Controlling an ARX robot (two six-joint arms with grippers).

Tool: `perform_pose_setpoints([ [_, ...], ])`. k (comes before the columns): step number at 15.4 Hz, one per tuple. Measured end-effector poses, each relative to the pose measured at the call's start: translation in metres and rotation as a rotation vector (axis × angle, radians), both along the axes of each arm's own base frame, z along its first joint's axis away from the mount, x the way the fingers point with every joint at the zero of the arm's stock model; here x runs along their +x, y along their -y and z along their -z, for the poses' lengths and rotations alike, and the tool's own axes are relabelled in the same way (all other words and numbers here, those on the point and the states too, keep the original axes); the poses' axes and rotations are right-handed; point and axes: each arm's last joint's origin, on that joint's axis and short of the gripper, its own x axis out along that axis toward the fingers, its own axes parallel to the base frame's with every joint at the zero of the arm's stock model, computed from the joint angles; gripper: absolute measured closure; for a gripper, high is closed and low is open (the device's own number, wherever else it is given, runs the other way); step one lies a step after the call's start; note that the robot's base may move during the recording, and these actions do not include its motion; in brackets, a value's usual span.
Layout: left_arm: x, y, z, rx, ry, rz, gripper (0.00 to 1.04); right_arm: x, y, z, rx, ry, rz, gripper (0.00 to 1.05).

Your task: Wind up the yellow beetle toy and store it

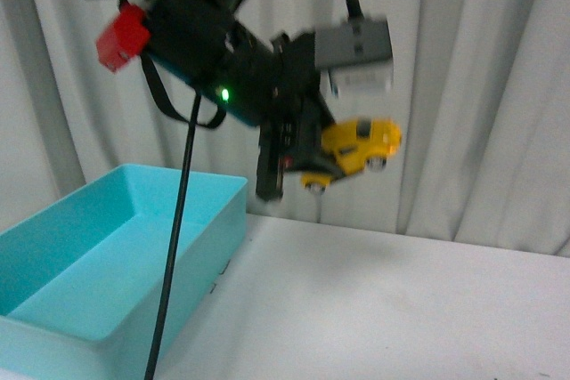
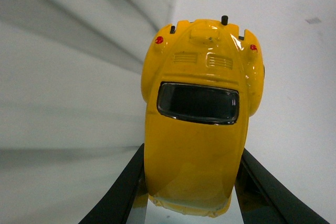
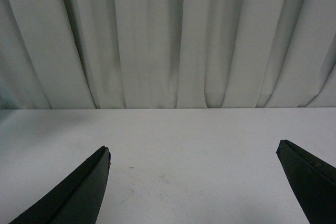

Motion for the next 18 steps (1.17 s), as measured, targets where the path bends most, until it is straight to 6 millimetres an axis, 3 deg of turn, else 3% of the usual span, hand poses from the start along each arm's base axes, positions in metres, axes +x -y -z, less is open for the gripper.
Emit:
perform_pose_setpoints([
  [1, -0.002, -0.016, -0.016, -0.089, 0.047, -0.081, 0.65, 0.000, 0.000, 0.000, 0.000, 0.000, 0.000, 0.07],
  [2, -0.003, -0.047, -0.031, -0.215, 0.099, -0.251, 0.65, 0.000, 0.000, 0.000, 0.000, 0.000, 0.000, 0.07],
  [3, -0.001, -0.123, -0.007, -0.375, 0.010, -0.775, 0.65, 0.000, 0.000, 0.000, 0.000, 0.000, 0.000, 0.07],
  [4, 0.001, -0.173, 0.055, -0.287, -0.181, -1.218, 0.65, 0.000, 0.000, 0.000, 0.000, 0.000, 0.000, 0.07],
  [5, 0.001, -0.178, 0.069, -0.239, -0.208, -1.287, 0.65, 0.000, 0.000, 0.000, 0.000, 0.000, 0.000, 0.07],
  [11, 0.002, -0.181, 0.086, -0.187, -0.256, -1.340, 0.65, 0.000, 0.000, 0.000, 0.000, 0.001, 0.000, 0.07],
  [16, 0.014, -0.172, 0.117, -0.139, -0.335, -1.354, 0.65, 0.000, 0.000, 0.000, 0.000, 0.000, 0.000, 0.07],
  [18, 0.026, -0.159, 0.140, -0.146, -0.387, -1.333, 0.65, 0.000, 0.000, 0.000, 0.000, 0.000, 0.000, 0.07],
])
